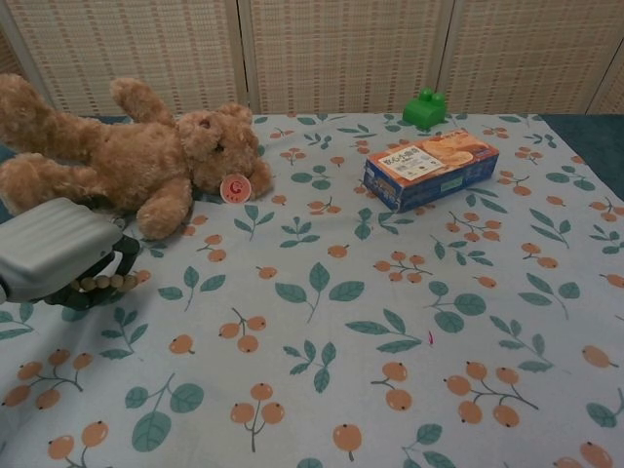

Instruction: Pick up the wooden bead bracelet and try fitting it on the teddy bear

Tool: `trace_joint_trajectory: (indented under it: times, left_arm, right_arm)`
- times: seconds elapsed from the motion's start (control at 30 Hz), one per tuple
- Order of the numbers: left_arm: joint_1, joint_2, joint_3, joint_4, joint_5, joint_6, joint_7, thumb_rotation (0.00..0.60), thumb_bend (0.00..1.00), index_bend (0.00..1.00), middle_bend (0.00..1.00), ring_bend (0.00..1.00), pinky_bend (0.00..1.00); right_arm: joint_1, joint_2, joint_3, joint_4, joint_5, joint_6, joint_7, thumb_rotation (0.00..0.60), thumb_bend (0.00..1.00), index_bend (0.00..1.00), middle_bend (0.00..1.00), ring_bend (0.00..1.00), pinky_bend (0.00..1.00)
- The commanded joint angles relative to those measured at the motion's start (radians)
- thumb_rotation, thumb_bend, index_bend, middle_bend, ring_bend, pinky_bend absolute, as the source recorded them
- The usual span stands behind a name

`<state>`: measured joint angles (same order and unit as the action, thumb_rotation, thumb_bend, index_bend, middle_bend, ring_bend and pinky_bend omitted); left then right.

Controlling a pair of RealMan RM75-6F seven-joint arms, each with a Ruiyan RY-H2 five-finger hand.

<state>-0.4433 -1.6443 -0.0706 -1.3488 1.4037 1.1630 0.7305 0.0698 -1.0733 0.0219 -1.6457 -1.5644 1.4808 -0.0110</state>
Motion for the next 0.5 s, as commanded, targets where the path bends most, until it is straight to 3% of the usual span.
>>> trace_joint_trajectory:
  times: [0.03, 0.23, 0.27, 0.5]
  left_arm:
    - [-0.004, 0.003, -0.007, -0.007, -0.019, -0.008, -0.001, 0.6, 0.57, 0.7, 0.86, 0.5, 0.16]
    - [-0.008, 0.012, -0.027, -0.031, -0.056, -0.013, -0.008, 0.6, 0.62, 0.72, 0.88, 0.5, 0.16]
    - [-0.008, 0.025, -0.076, -0.087, -0.124, -0.027, -0.053, 0.6, 0.63, 0.72, 0.88, 0.5, 0.16]
    - [-0.008, 0.072, -0.292, -0.33, -0.474, -0.035, -0.185, 0.6, 0.67, 0.7, 0.87, 0.54, 0.22]
  right_arm:
    - [0.0, 0.0, 0.0, 0.0, -0.001, 0.001, 0.001, 0.544, 0.24, 0.0, 0.0, 0.0, 0.0]
    - [-0.001, 0.001, 0.0, 0.001, -0.001, 0.001, 0.003, 0.544, 0.24, 0.0, 0.0, 0.0, 0.0]
    - [-0.001, 0.001, 0.0, 0.002, -0.001, 0.002, 0.003, 0.544, 0.24, 0.0, 0.0, 0.0, 0.0]
    - [0.0, 0.004, -0.001, 0.002, -0.005, -0.001, 0.009, 0.544, 0.24, 0.0, 0.0, 0.0, 0.0]
